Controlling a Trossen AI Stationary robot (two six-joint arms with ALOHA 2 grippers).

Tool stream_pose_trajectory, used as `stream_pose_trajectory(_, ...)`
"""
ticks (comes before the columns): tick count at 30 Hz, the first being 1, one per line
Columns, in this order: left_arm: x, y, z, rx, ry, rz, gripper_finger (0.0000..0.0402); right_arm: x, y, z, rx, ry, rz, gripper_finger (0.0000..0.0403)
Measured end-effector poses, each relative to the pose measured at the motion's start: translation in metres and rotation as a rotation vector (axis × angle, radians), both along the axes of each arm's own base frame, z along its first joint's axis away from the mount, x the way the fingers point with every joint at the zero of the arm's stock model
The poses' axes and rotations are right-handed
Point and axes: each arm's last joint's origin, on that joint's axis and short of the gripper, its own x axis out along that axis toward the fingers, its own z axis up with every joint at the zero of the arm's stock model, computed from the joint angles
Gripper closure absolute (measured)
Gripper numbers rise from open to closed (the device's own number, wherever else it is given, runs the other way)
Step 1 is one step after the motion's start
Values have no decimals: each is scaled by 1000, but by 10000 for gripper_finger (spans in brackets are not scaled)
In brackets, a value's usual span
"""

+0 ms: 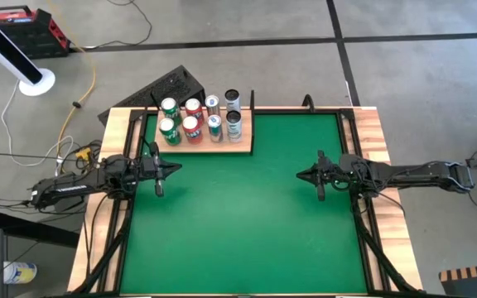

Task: Place canned beverage on shelf
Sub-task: Return to Home Position

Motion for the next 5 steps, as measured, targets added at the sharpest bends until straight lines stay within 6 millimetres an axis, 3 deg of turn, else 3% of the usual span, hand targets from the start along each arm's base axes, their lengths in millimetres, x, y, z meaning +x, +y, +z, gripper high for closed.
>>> stream_pose_trajectory(5,0,0,0,0,0,0,402,0,0,0,0,0,0,355)
